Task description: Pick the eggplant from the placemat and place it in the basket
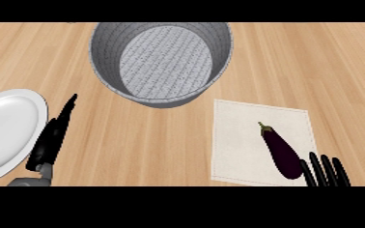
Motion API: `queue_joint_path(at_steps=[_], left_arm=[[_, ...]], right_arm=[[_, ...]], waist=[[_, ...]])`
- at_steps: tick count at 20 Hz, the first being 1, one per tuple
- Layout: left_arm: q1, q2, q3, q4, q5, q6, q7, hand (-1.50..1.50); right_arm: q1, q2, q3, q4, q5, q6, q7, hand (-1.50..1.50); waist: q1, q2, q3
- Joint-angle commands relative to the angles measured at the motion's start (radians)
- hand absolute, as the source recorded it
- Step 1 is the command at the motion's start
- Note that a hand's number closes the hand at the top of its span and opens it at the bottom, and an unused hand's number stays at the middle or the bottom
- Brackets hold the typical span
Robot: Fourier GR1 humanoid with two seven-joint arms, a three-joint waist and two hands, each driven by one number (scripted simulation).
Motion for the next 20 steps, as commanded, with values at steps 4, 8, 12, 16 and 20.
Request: queue_joint_path(at_steps=[4,8,12,16,20], left_arm=[[-0.034,-0.034,-0.009,0.063,-0.025,0.018,0.014,0.0],[-0.041,0.021,0.028,0.031,0.026,-0.058,0.041,0.0],[-0.005,-0.001,0.01,0.012,-0.004,-0.026,0.023,0.0],[-0.037,-0.011,0.009,0.05,-0.015,-0.021,0.022,0.0],[-0.031,-0.004,0.02,0.012,0.003,-0.036,0.037,0.0]], right_arm=[[-0.173,0.088,0.003,0.074,-0.017,0.012,0.04,-1.5],[-0.221,0.09,-0.045,0.15,0.006,0.036,0.042,-1.5],[-0.253,0.09,-0.029,0.163,0.05,0.101,0.075,1.5],[-0.297,0.09,-0.04,0.23,0.005,0.15,0.023,1.5],[-0.276,0.089,-0.022,0.286,-0.027,0.141,-0.07,1.5]], waist=[[0.014,0.014,0.032],[0.022,0.014,0.033],[0.028,0.014,0.032],[0.024,0.017,0.032],[0.027,0.014,0.034]])
